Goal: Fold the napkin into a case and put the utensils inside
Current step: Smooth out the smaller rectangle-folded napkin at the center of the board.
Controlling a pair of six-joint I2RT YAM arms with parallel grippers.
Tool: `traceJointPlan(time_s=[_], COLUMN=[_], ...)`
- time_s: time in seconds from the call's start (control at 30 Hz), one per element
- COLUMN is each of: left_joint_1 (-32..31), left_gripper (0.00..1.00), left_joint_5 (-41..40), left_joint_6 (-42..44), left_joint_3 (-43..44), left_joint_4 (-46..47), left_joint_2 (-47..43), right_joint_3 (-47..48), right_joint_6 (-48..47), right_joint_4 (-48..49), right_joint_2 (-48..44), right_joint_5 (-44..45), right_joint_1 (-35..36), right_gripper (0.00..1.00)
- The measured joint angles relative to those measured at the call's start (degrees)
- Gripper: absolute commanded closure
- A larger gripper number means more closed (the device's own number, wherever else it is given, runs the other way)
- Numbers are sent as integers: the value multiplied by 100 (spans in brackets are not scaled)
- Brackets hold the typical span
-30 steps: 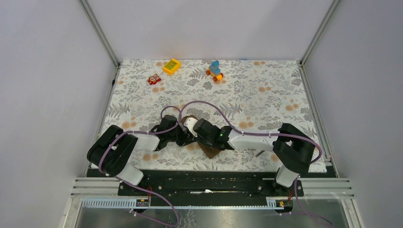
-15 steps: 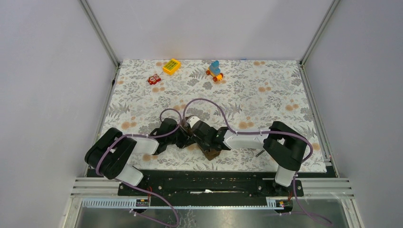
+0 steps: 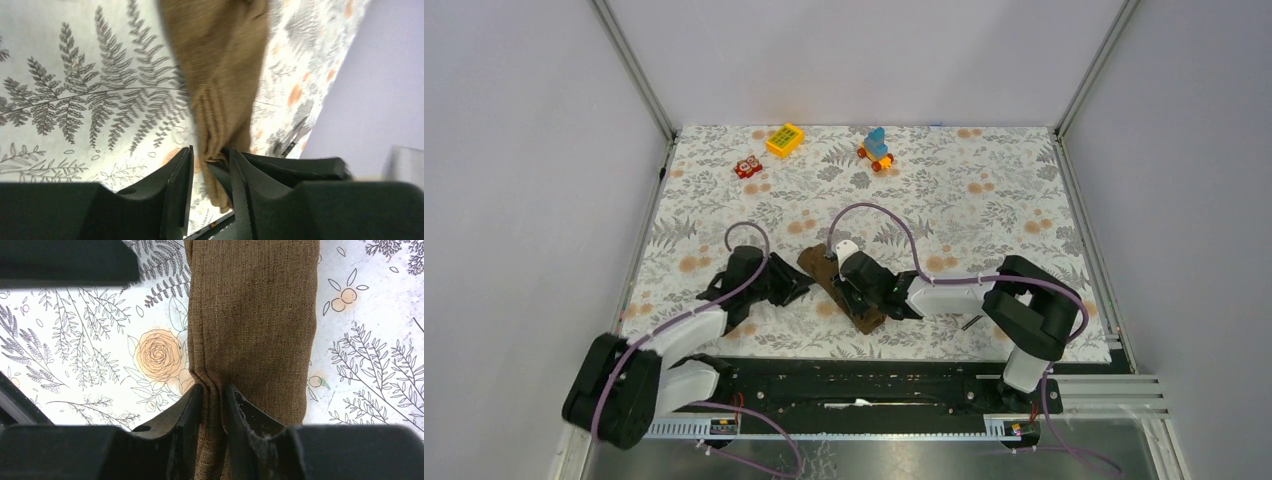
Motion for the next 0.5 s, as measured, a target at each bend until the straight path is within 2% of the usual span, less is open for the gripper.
traceJointPlan(time_s=[0.07, 0.2, 0.27, 0.37, 0.5], left_joint_1=[212, 350, 363, 321, 162], left_gripper=[62, 87, 93, 96, 99], left_joint_5=[-61, -83, 79, 356, 625], left_joint_6=[219, 551, 713, 772, 780], left_joint_3=[98, 656, 1060, 1523, 1641], left_joint_4=[-413, -822, -767, -455, -44], left_joint_2=[-570, -876, -463, 457, 1423], right_joint_3=[-63, -133, -170, -199, -225], right_joint_6=[13, 22, 24, 26, 52], right_joint_4=[101, 214, 286, 332, 374], right_joint_2=[-24, -46, -50, -61, -70], right_joint_5=[-63, -155, -184, -199, -229], right_joint_1=[-22, -55, -66, -74, -90], right_gripper=[67, 67, 68, 69, 69])
